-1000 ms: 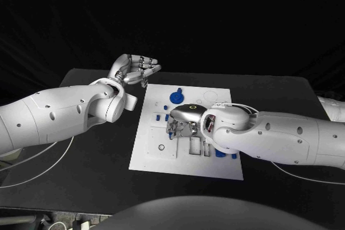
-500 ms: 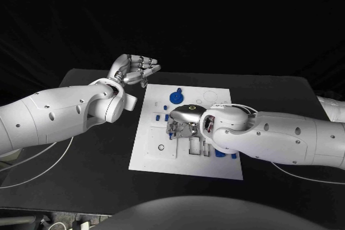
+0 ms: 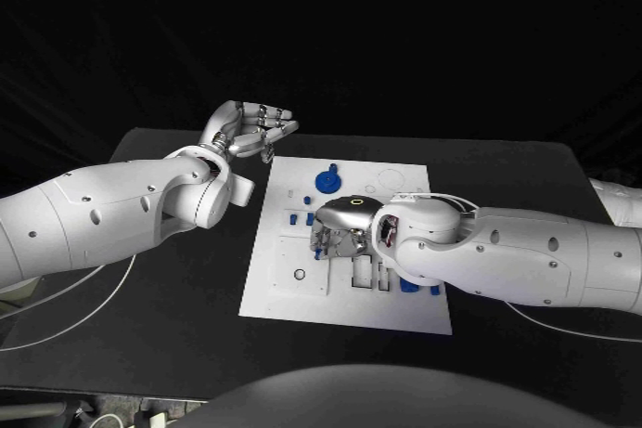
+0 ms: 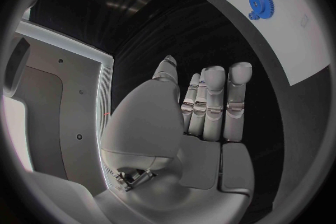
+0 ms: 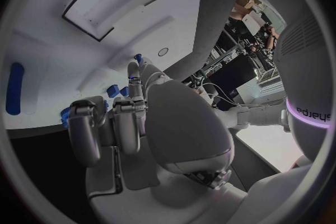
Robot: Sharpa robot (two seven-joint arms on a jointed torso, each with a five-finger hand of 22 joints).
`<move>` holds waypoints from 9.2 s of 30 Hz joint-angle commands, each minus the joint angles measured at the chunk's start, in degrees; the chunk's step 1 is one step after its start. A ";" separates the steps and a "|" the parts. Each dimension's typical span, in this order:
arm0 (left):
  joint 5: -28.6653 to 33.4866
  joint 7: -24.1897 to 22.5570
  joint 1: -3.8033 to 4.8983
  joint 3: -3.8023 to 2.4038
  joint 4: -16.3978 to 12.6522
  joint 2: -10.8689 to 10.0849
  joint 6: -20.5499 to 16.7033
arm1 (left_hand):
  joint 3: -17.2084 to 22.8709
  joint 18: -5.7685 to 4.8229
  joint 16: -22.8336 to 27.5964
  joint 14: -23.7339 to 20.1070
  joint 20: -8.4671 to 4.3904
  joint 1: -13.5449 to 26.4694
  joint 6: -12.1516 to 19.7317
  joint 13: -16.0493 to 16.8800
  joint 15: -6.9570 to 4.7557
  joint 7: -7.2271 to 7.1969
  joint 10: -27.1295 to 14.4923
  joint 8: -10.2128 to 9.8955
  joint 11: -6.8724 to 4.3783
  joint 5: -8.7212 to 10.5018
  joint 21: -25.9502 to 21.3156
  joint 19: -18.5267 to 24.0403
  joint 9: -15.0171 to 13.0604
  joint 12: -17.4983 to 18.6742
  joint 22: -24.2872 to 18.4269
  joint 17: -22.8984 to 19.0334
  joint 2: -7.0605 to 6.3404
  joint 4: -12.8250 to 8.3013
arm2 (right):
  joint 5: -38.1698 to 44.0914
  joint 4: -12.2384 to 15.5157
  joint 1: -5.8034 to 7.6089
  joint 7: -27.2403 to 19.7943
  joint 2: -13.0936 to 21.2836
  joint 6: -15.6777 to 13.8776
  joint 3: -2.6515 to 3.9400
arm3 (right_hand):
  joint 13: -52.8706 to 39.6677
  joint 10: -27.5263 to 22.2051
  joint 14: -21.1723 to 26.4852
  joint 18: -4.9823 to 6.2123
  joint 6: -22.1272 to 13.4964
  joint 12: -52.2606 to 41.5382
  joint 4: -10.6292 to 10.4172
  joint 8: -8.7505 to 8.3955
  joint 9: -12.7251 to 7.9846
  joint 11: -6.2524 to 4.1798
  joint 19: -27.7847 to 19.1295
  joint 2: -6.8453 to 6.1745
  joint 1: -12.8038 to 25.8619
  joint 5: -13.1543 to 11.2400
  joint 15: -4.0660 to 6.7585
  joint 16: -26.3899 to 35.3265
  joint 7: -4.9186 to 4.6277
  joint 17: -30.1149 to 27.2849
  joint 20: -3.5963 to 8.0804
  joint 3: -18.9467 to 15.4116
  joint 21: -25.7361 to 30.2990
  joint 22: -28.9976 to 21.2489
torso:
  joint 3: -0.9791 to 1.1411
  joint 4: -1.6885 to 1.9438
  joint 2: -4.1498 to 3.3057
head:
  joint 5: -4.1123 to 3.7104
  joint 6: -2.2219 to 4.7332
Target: Assemble the parts on the task board
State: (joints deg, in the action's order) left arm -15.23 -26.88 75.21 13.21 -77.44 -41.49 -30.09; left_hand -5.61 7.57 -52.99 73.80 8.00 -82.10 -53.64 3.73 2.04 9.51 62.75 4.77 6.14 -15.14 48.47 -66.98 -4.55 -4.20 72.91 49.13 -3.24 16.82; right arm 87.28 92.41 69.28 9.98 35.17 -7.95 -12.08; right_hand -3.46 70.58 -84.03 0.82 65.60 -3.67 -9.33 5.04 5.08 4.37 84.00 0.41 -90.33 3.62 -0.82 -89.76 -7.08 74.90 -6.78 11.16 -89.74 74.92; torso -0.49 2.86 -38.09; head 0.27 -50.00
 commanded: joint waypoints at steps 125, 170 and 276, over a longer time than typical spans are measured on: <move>0.20 -0.58 0.00 -0.05 0.20 -0.40 0.48 | -0.26 0.39 0.42 0.22 -0.14 -0.18 -0.04 0.03 -0.20 0.01 -0.02 -0.31 -0.02 -0.41 -0.52 -0.08 0.01 0.27 -0.18 0.00 0.81 -0.08 | -1.83 2.49 4.41 9.33 12.59 4.60 -0.17 | -0.06 -5.22 -5.97 -0.82 -5.98 -1.87 -0.77 1.04 -0.48 0.33 6.00 -0.02 3.19 -0.71 -0.03 -0.24 -0.20 15.10 -0.62 -3.23 -0.26 15.08 | 0.00 0.02 0.01 | -3.46 0.00; 0.20 -0.56 0.00 -0.05 0.27 -0.32 0.60 | -0.30 0.40 0.49 0.26 -0.14 -0.31 -0.03 0.04 -0.20 0.00 -0.04 -0.31 -0.03 -0.48 -0.70 -0.12 0.01 0.27 -0.24 -0.04 0.90 -0.09 | -0.06 8.24 7.22 3.71 14.35 -9.36 -0.04 | 0.04 -0.49 -5.97 -0.82 -1.26 -0.57 -0.89 2.01 0.10 -0.36 6.00 0.13 2.35 -0.72 0.22 -0.24 0.49 15.10 -0.04 -1.05 -0.26 15.08 | -0.02 0.04 0.03 | -2.59 0.00; -0.06 -0.83 -0.31 -0.03 3.45 1.59 1.70 | -0.27 0.40 0.41 0.39 -0.15 -0.68 0.13 0.01 -0.19 0.05 -0.22 -0.40 0.01 -0.58 -0.96 -0.25 0.04 0.33 -0.31 0.14 1.15 -0.10 | 10.08 2.30 1.19 -3.93 -3.47 9.01 -0.01 | 0.04 -2.07 -5.97 -0.82 -2.10 0.21 -0.75 0.81 -0.30 0.01 6.00 -0.04 1.47 -0.67 -0.04 -0.24 0.13 15.10 -0.43 0.11 -0.26 15.08 | -0.11 0.13 0.18 | -0.14 0.00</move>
State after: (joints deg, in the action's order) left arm -15.28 -26.98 74.89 13.23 -73.92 -40.03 -29.18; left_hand -5.61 7.57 -52.79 73.80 8.00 -82.62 -53.64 3.73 2.04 9.51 62.75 4.55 6.14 -15.36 47.70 -66.98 -4.55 -4.19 72.65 49.21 -2.72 16.82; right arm 96.28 94.58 70.56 6.30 31.67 -0.42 -12.06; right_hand -3.45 68.74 -83.82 0.81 63.14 -3.75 -10.12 5.69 4.72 4.36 84.00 0.17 -88.30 2.62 -0.61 -89.77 -6.84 74.92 -7.18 10.85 -89.74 74.92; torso -0.57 3.02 -37.95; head 0.04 -50.00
